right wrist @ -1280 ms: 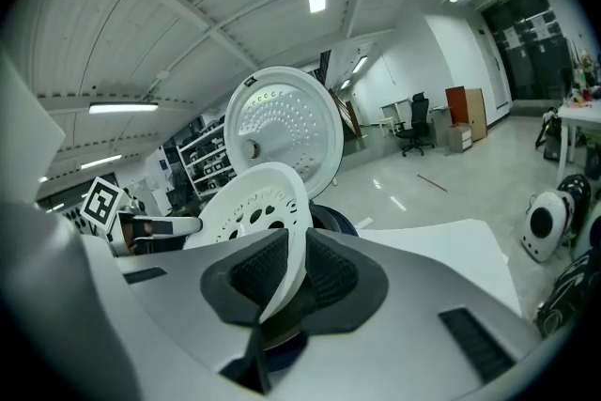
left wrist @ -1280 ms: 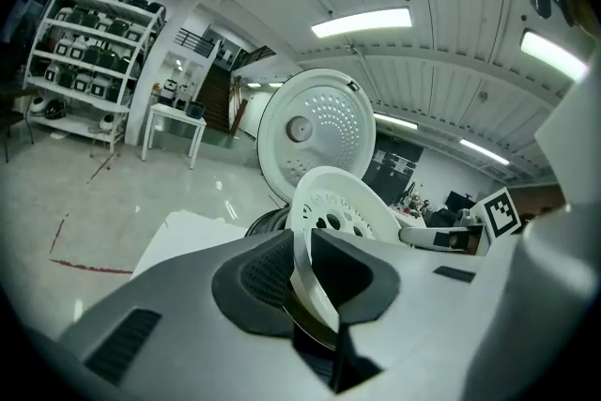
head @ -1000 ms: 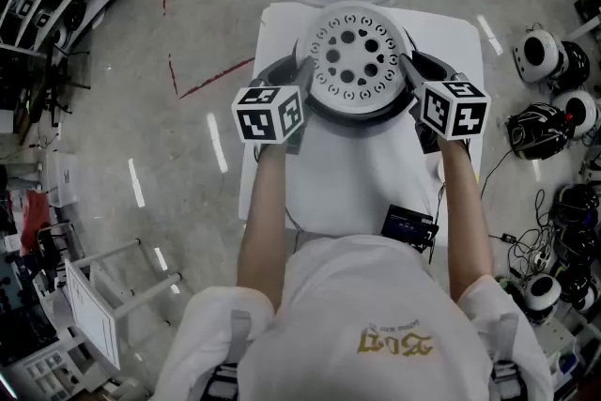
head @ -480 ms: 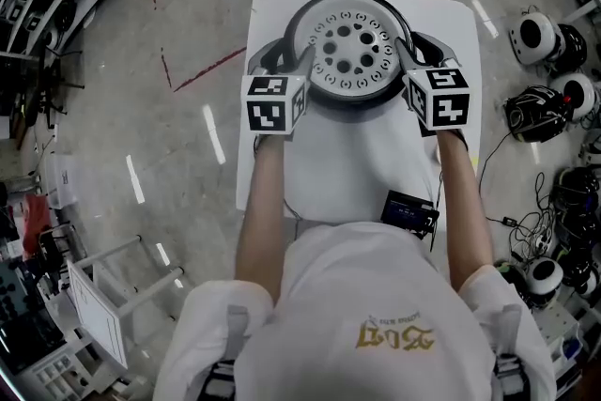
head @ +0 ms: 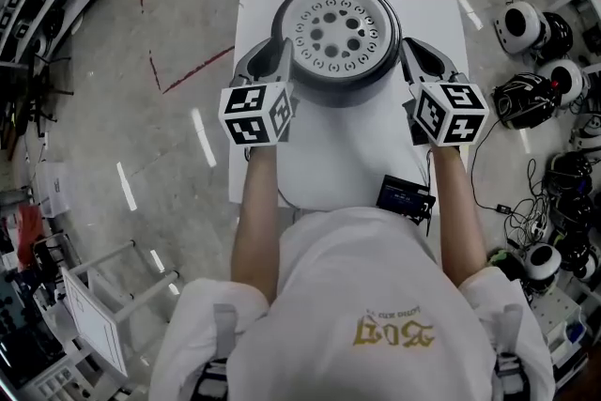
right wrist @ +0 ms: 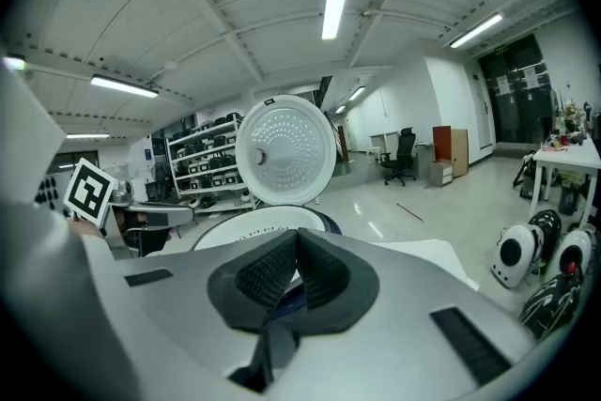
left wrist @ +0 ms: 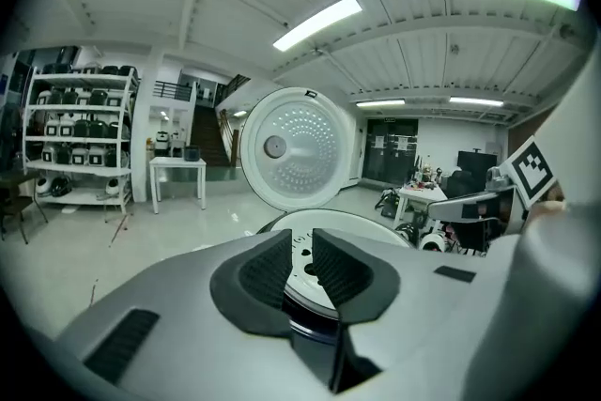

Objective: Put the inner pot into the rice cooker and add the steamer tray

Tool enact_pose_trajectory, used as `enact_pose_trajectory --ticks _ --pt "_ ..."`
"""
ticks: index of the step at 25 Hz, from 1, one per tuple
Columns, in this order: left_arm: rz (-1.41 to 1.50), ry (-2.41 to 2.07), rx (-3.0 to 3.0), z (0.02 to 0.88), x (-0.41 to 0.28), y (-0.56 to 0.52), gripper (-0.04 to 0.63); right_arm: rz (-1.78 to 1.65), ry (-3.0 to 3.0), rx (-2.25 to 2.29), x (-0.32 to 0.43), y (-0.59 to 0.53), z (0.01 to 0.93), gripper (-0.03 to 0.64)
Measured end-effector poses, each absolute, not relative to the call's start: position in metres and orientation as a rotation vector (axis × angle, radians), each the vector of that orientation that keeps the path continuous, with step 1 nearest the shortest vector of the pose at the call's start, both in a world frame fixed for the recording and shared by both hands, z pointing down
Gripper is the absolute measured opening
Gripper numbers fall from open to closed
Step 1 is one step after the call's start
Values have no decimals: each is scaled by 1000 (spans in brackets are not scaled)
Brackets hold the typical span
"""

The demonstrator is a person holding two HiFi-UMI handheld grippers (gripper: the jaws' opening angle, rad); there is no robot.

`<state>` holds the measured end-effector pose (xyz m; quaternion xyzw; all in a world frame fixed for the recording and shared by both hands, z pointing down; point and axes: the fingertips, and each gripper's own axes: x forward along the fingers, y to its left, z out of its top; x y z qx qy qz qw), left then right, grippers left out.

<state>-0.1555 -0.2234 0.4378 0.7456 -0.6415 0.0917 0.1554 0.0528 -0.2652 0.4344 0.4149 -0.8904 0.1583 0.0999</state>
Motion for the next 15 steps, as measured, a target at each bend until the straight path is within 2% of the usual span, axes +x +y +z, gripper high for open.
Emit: enact_pose_trajectory --ticks 3,8,15 --pt "211 -1798 2143 433 -152 -206 16 478 -2661 1226 53 -246 425 11" --pt "135 -1734 2153 430 -142 -179 15 406 -2659 1196 51 -211 423 12" --pt "41 -1656 2158 431 -127 -150 15 475 -2654 1235 58 -174 431 11"
